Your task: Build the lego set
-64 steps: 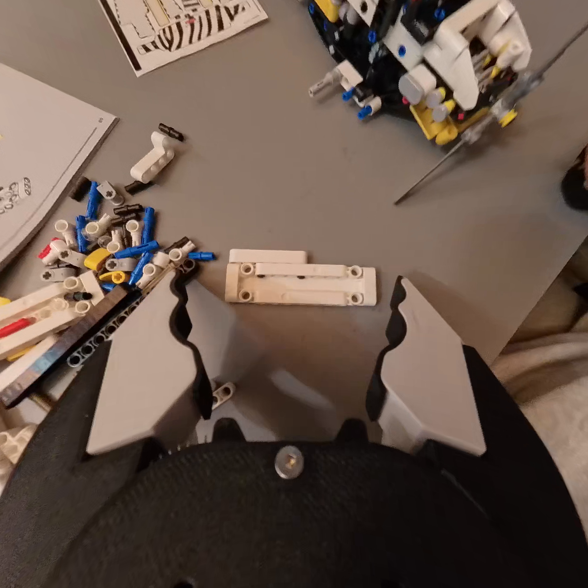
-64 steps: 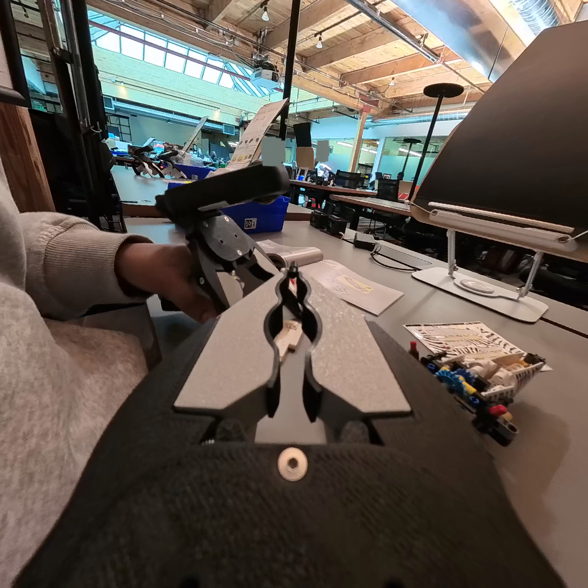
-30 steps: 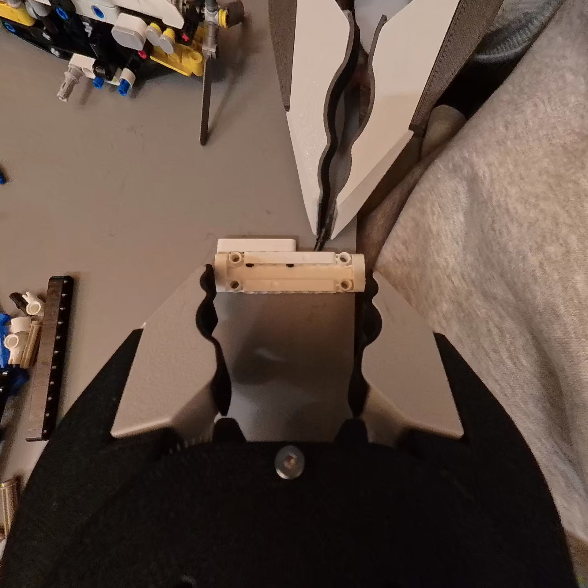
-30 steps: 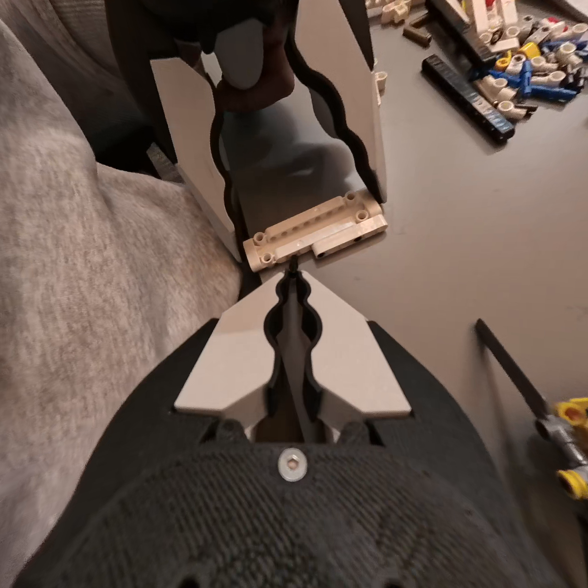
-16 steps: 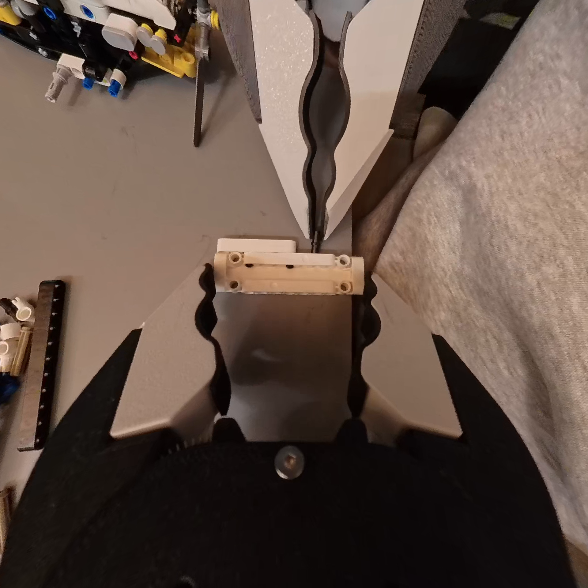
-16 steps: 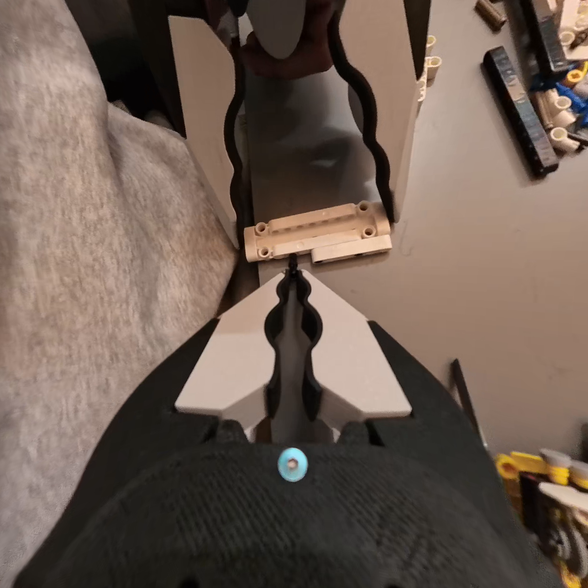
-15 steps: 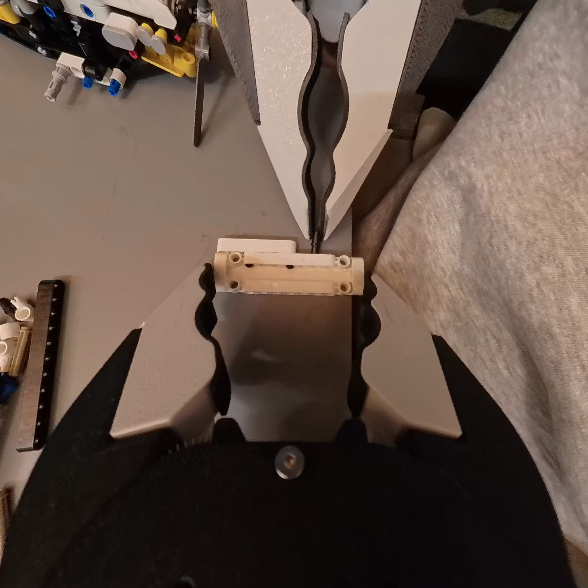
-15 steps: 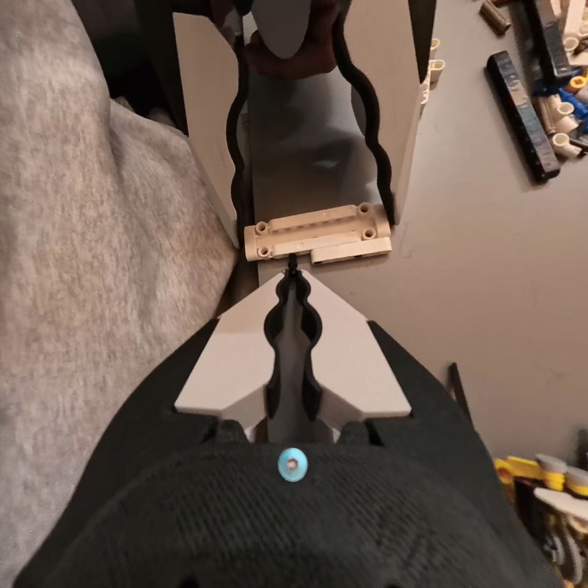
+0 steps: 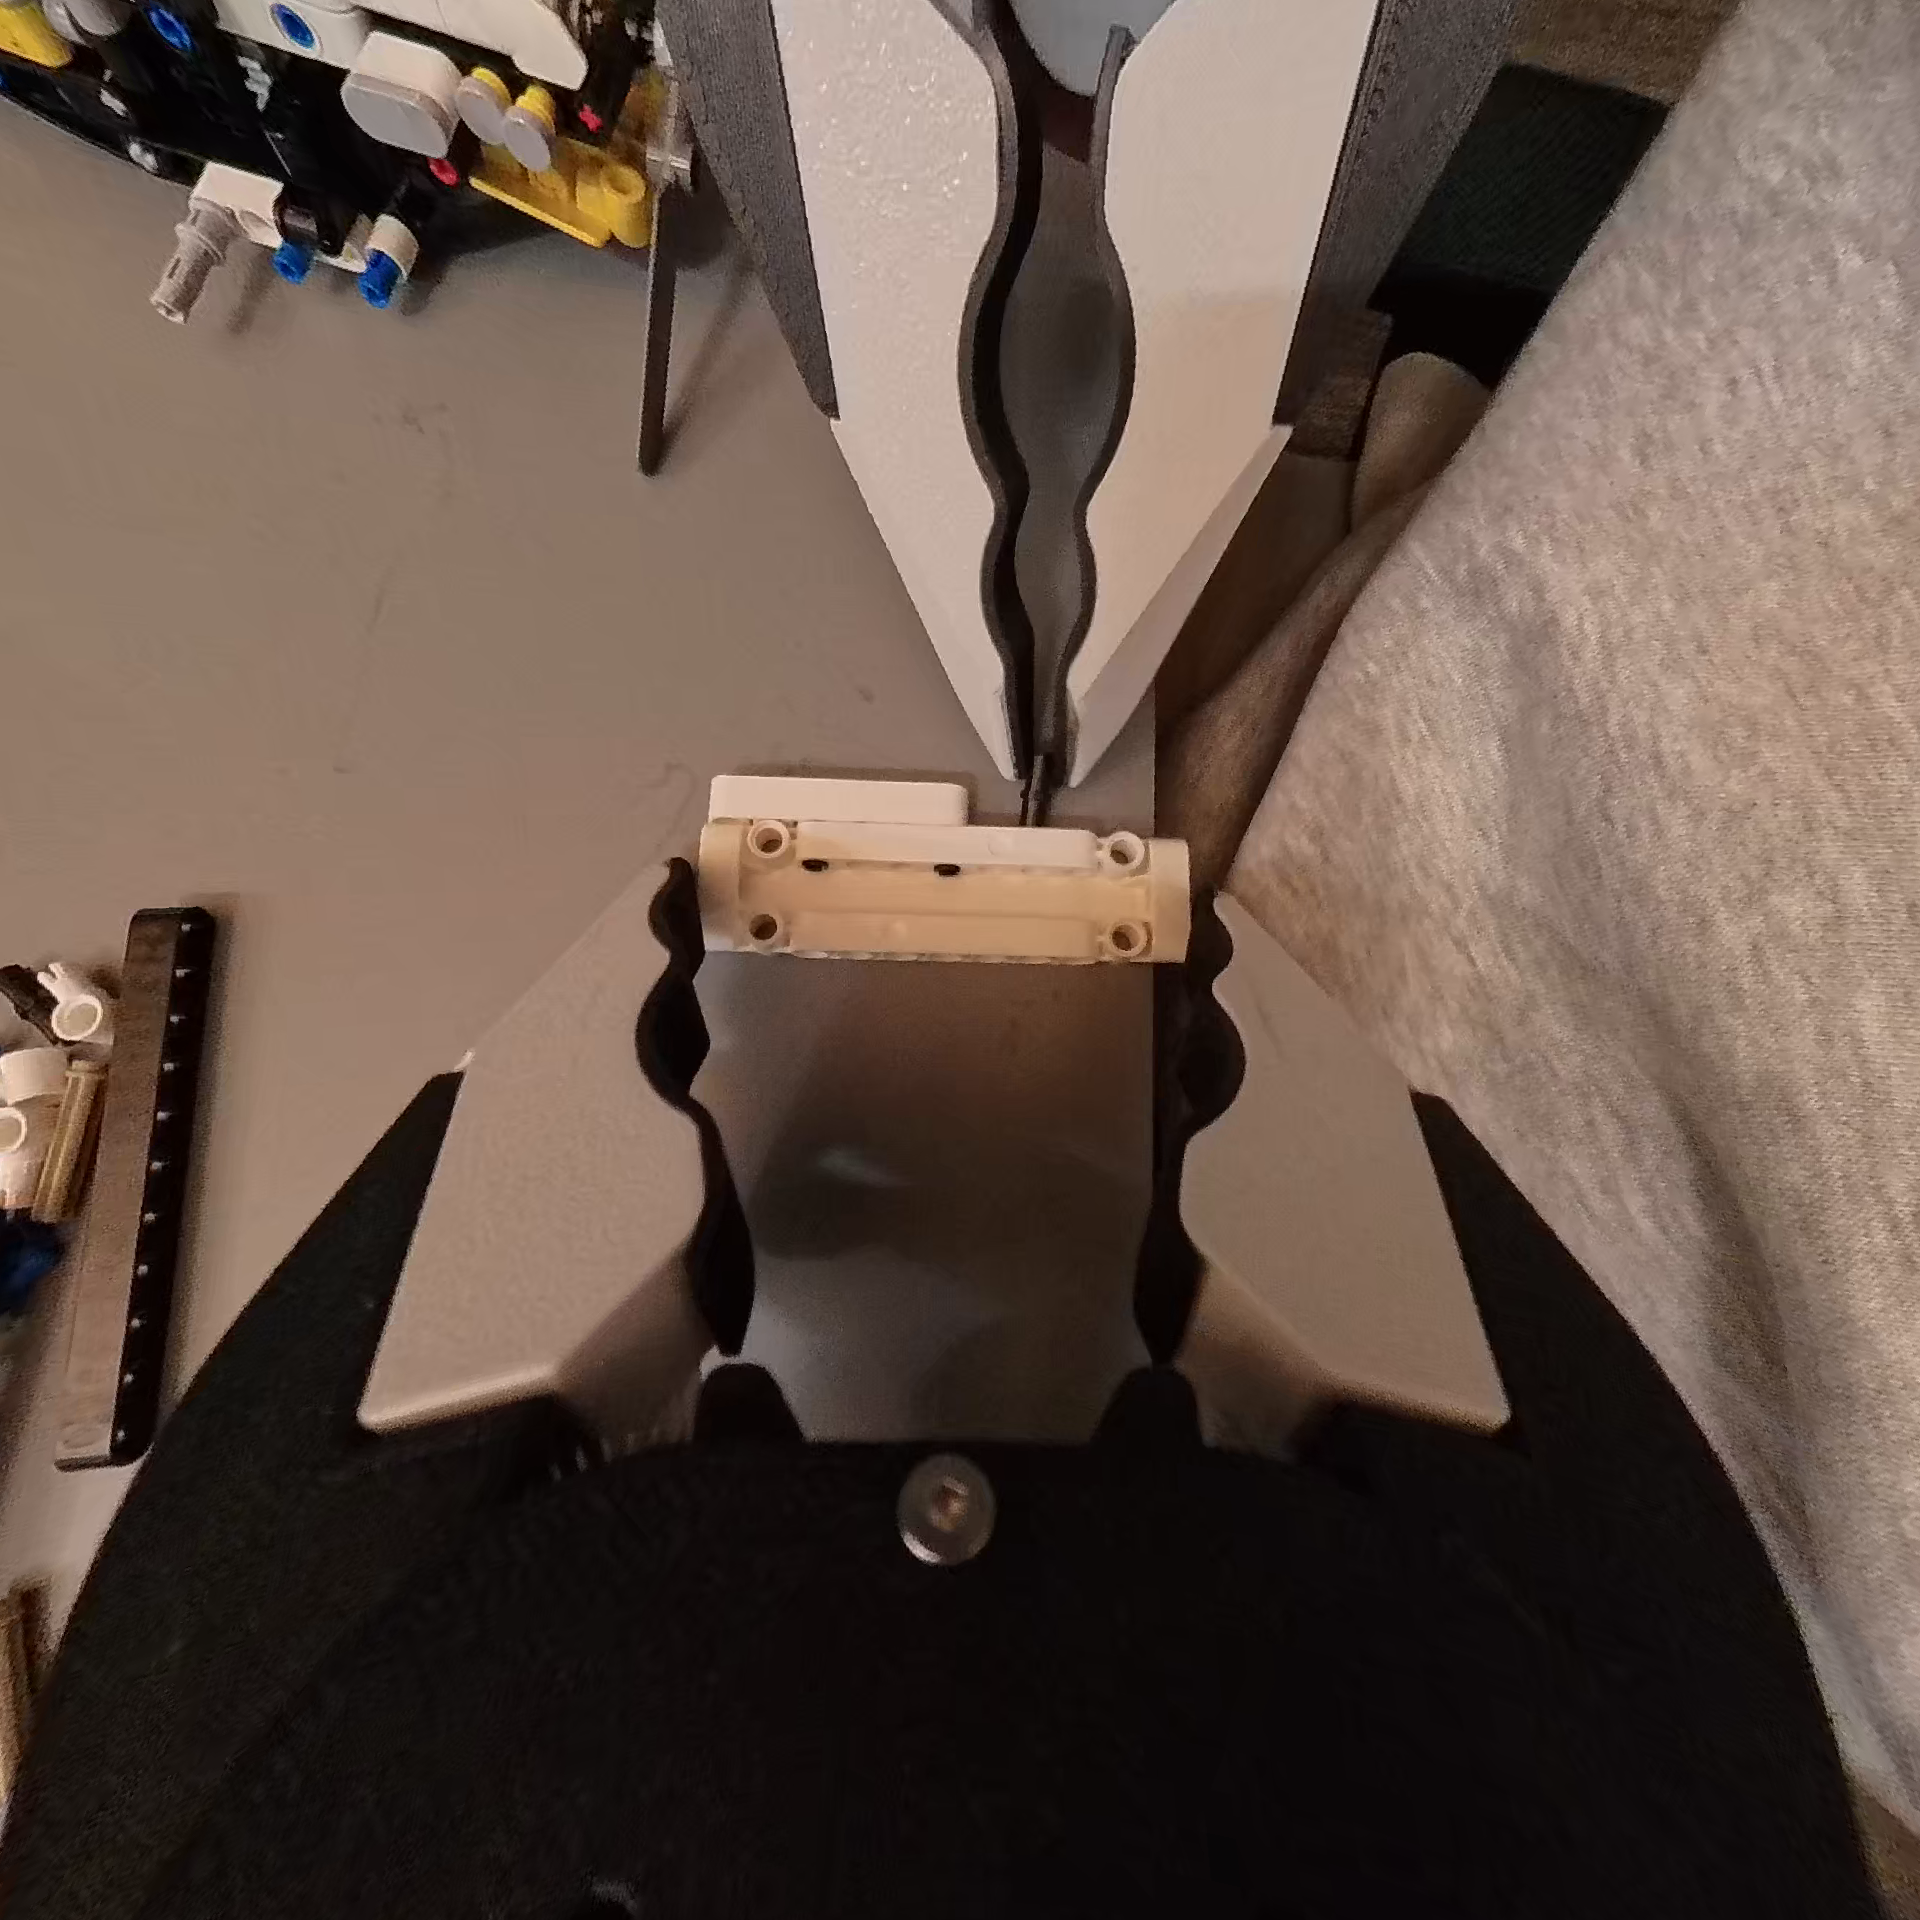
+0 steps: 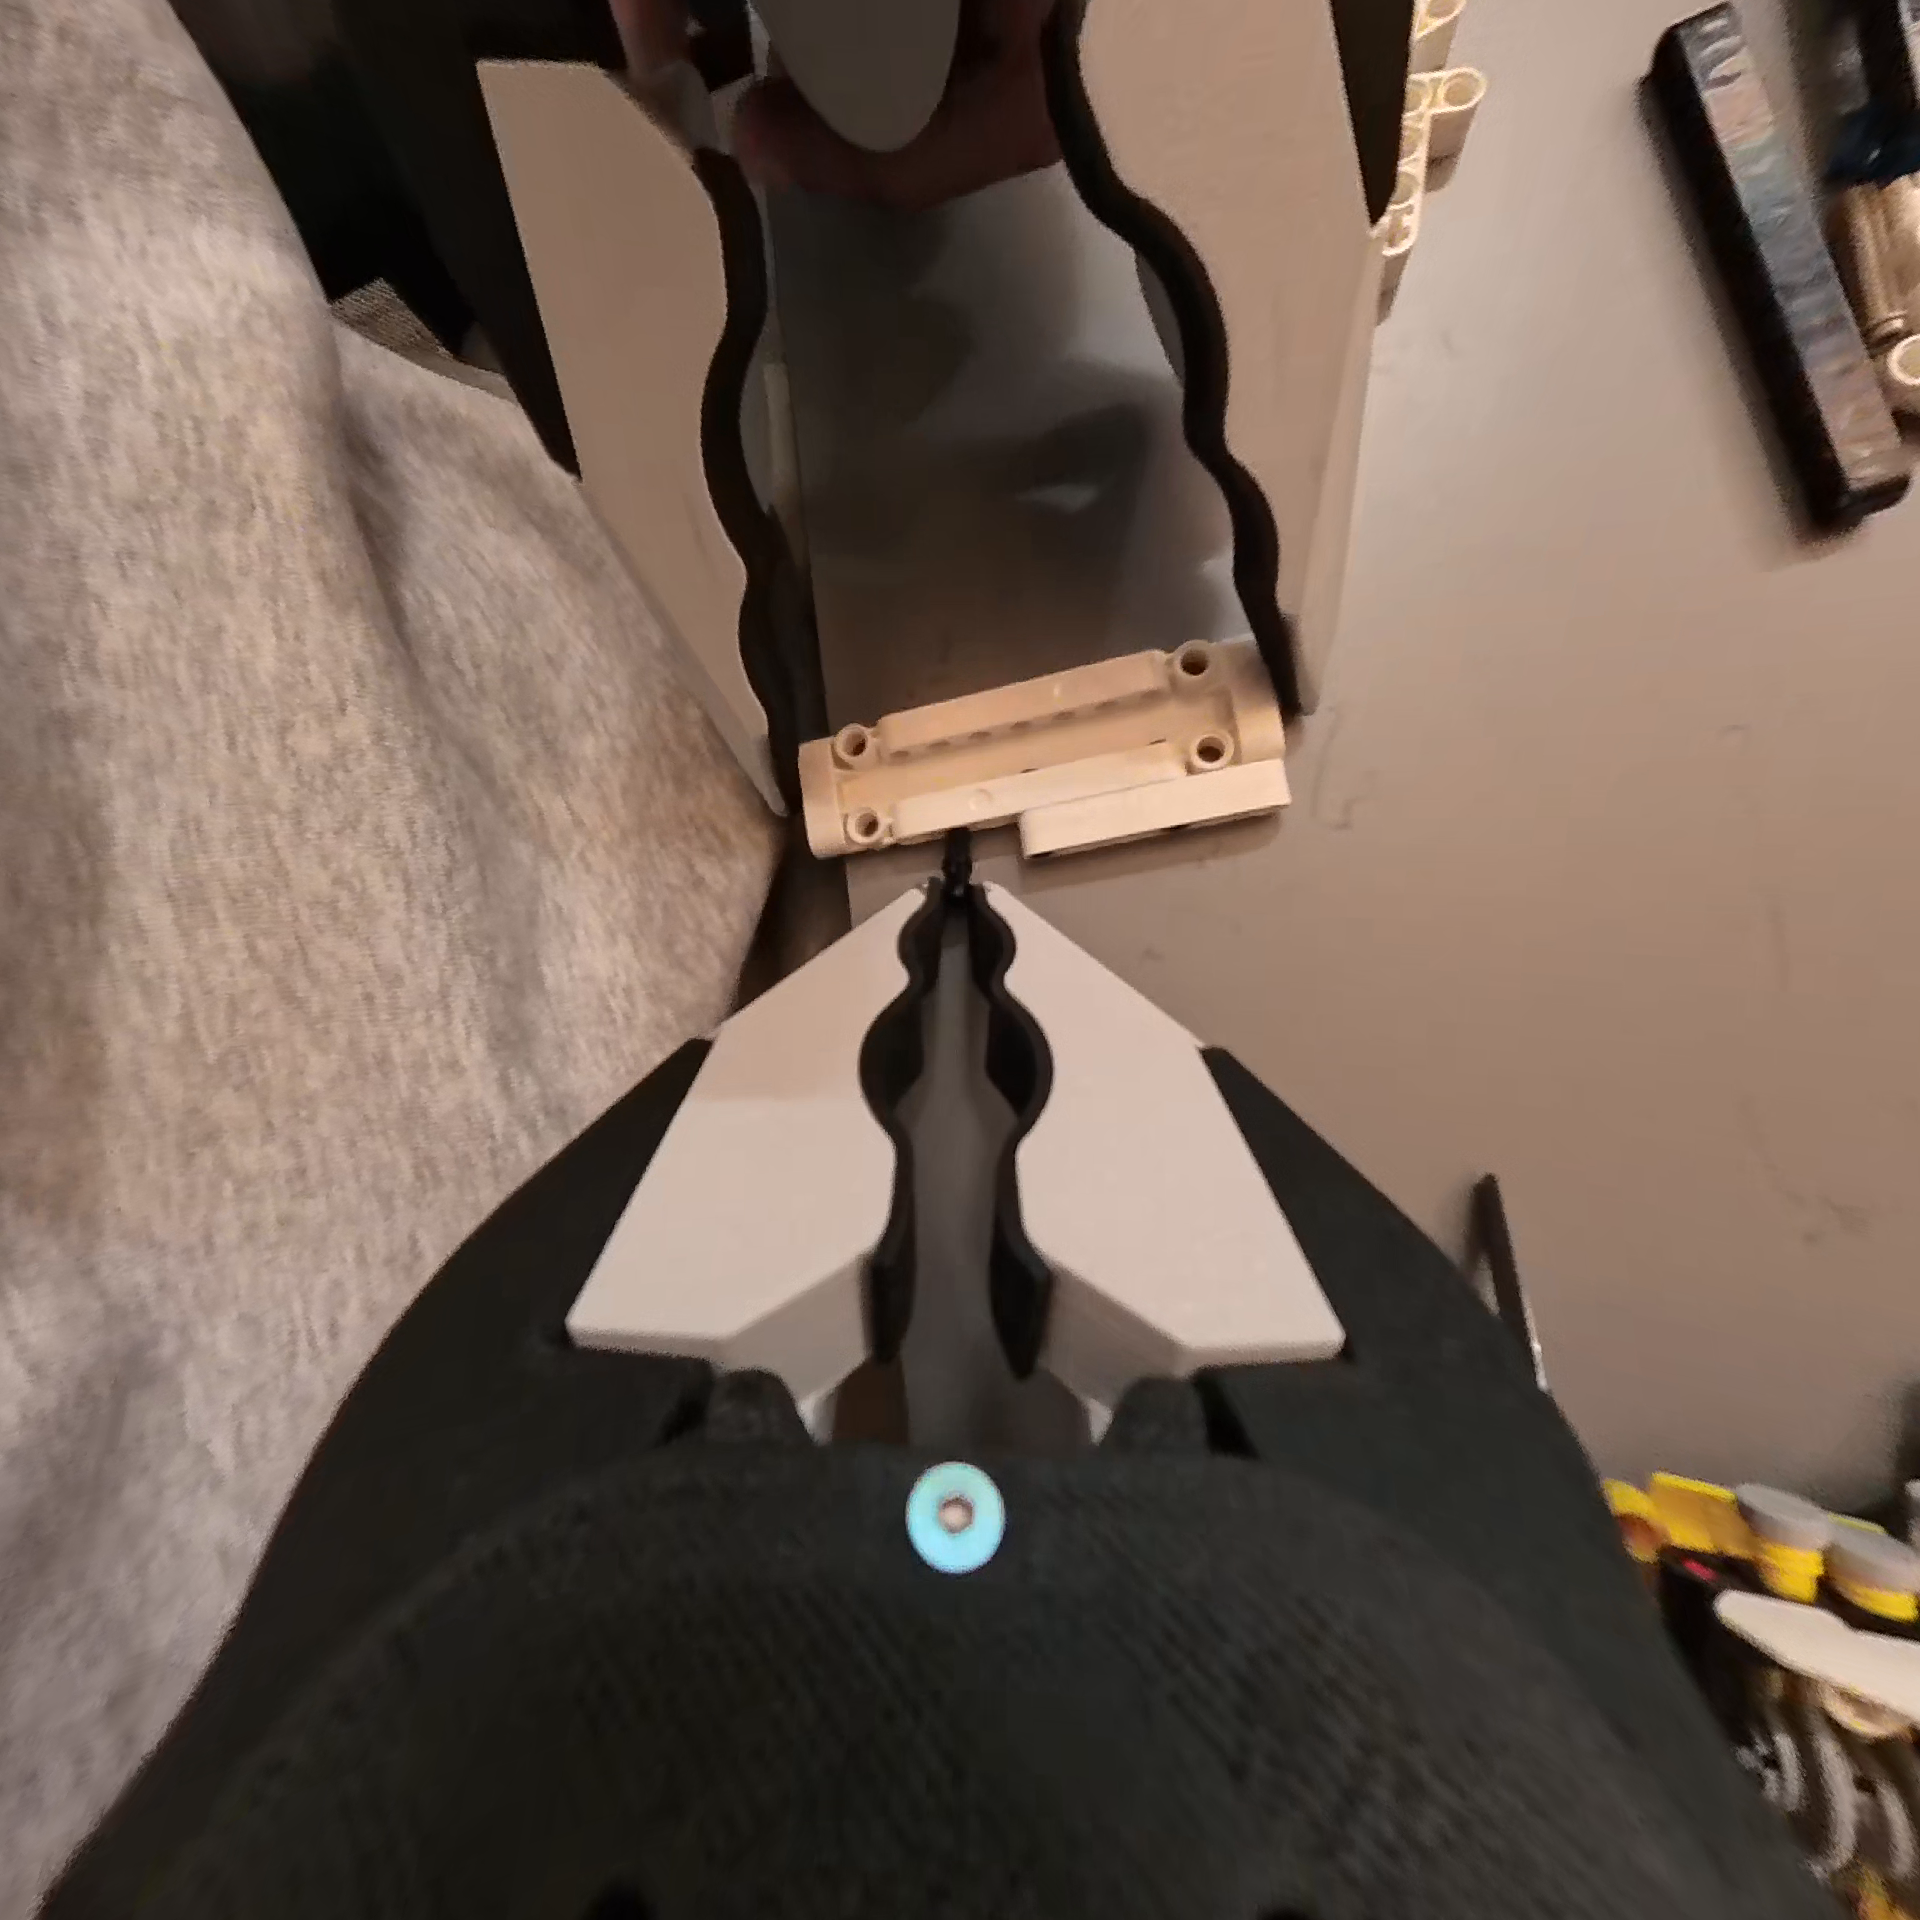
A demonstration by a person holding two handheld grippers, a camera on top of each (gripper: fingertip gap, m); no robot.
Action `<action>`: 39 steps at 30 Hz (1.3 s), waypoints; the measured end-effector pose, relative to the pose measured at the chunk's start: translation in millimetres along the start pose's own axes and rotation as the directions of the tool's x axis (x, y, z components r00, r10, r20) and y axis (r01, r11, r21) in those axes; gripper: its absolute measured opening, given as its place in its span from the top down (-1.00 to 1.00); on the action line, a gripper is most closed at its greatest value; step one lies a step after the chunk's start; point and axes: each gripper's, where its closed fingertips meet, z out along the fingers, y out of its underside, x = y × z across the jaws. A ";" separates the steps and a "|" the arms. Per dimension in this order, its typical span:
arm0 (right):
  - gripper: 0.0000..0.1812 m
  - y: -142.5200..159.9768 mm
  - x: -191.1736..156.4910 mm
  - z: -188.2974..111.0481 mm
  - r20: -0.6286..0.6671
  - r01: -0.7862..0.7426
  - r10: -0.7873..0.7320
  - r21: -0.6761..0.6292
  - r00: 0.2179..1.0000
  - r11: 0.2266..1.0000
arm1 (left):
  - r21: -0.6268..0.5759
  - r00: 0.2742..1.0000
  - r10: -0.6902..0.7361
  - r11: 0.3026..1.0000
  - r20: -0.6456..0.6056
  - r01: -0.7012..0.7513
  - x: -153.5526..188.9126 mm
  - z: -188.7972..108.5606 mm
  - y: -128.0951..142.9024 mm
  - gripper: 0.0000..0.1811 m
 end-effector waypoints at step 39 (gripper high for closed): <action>0.98 -2.2 0.4 1.0 -0.147 0.169 -0.153 0.103 0.977 0.980 | 0.004 1.000 -0.012 1.000 -0.008 0.012 -0.1 -0.7 -0.4 -0.01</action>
